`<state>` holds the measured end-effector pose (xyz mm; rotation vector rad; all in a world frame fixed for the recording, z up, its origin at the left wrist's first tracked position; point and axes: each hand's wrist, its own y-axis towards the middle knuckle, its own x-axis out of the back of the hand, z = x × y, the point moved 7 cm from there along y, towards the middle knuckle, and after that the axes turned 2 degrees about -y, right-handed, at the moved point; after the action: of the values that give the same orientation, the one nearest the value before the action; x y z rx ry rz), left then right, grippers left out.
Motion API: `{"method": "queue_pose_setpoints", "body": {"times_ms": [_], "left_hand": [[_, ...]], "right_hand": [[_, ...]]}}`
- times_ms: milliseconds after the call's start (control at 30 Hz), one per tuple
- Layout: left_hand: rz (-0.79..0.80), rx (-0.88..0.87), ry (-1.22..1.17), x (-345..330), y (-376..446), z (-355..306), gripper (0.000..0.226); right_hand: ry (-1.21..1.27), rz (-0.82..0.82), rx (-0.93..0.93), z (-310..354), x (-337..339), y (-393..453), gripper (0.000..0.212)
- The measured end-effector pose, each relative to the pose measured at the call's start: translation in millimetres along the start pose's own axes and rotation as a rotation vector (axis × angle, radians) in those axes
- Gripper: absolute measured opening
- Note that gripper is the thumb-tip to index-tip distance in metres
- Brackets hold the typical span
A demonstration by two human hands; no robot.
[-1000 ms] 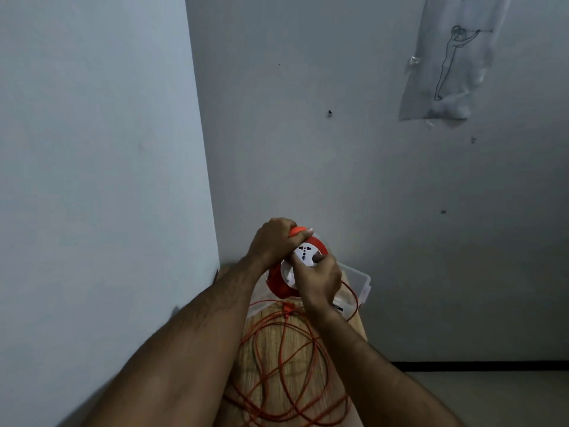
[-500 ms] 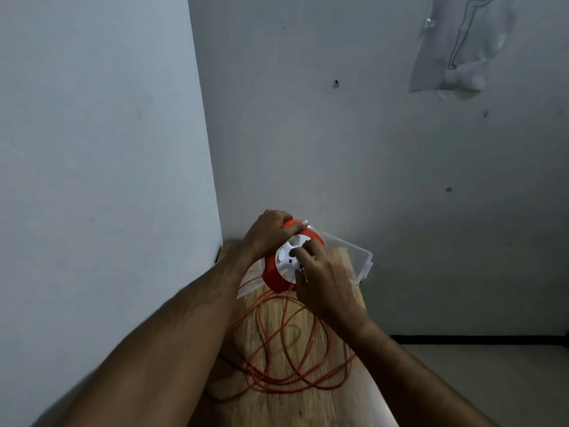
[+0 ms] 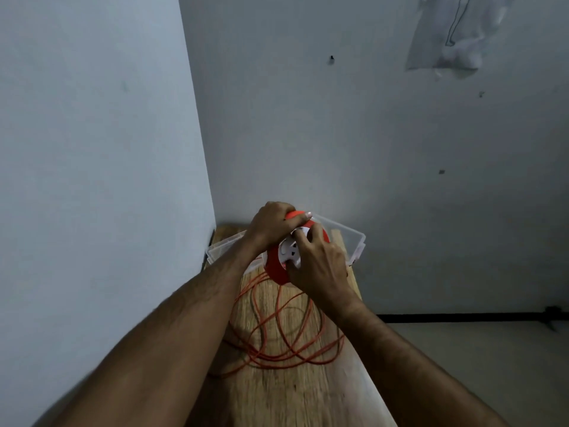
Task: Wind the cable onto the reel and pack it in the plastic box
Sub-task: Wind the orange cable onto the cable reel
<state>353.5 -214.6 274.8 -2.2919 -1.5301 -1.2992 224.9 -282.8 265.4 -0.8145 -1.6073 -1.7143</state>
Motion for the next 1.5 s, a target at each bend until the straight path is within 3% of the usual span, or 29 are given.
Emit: {"method": "queue_pose_setpoints", "body": {"times_ms": [100,167,267,500,600,667,733,800,867,900,1000,1167,1300,1500], "left_hand": [[-0.024,0.012,0.019,-3,-5,4,0.062],[-0.053,0.015,0.021,-3,-7,5,0.062],[-0.117,0.008,0.057,0,-12,-1,0.054],[-0.128,-0.034,0.158,-6,-16,-1,0.052],[-0.101,-0.033,0.137,-9,-19,3,0.053],[-0.103,-0.016,0.105,-6,-18,7,0.051],[-0.106,0.005,0.064,-2,-17,11,0.05],[-0.099,0.013,0.024,0,-17,13,0.049],[-0.082,0.004,-0.001,-2,-16,12,0.053],[-0.078,0.002,-0.006,-2,-15,12,0.055],[-0.072,-0.003,0.01,-5,-10,11,0.059],[-0.097,-0.008,0.009,-9,-11,8,0.057],[-0.069,-0.01,0.027,-13,-13,4,0.052],[-0.059,0.002,0.065,-14,-13,11,0.059]], "right_hand": [[0.154,0.053,-0.059,-6,-3,0,0.049],[0.349,0.03,-0.194,-13,1,-2,0.044],[0.609,-0.046,-0.529,-25,-2,-9,0.045],[1.331,0.048,-1.381,-19,-49,-42,0.043],[1.512,0.012,-1.525,-15,-60,-47,0.053],[1.387,0.037,-1.364,-20,-56,-43,0.041],[0.993,-0.066,-0.865,-27,-26,-28,0.022],[0.554,-0.23,-0.304,-14,12,-17,0.016],[0.251,-0.196,0.049,3,17,-16,0.022],[0.134,-0.113,0.14,8,8,-16,0.029],[-0.037,0.057,0.138,6,-10,-18,0.047],[-0.061,-0.029,-0.004,2,0,-18,0.065],[0.038,0.065,-0.074,-3,-14,-15,0.08],[0.268,0.092,-0.152,-9,-16,-7,0.061]]}}
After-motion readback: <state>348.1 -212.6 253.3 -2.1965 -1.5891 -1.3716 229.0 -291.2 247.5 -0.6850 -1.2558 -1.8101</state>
